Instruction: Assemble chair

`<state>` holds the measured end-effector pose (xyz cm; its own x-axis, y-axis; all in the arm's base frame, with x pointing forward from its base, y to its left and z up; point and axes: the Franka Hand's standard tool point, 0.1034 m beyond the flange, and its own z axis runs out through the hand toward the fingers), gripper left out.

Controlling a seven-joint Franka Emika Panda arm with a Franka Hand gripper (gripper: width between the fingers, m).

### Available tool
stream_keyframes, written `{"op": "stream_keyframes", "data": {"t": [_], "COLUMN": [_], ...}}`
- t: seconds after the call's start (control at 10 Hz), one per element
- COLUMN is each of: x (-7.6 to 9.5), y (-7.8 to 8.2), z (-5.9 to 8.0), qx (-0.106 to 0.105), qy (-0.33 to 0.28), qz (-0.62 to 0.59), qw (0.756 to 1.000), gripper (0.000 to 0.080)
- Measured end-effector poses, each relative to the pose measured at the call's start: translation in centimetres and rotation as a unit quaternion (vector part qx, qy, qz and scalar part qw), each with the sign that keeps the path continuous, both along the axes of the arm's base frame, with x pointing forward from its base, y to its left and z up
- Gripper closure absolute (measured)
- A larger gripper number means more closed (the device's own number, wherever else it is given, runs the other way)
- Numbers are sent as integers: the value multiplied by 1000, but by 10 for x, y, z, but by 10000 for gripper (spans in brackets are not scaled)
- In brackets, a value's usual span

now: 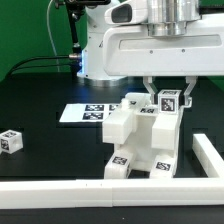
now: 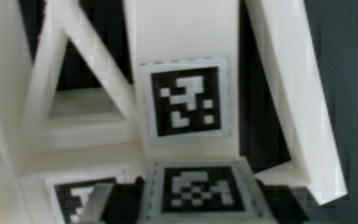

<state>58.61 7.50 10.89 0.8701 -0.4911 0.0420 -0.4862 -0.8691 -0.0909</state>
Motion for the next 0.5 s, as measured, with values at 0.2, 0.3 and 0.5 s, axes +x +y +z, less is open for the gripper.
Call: {"op": "stream_keyframes", "data": {"t": [0.2,0.3,0.5], "x": [2,3,4], "y": [0,0,2], "z": [0,0,-1], "qx": [12,20,37], "qy": [7,10,14], "qz": [-115,-166,-292], "qw": [993,986,956], "gripper": [521,521,521]}}
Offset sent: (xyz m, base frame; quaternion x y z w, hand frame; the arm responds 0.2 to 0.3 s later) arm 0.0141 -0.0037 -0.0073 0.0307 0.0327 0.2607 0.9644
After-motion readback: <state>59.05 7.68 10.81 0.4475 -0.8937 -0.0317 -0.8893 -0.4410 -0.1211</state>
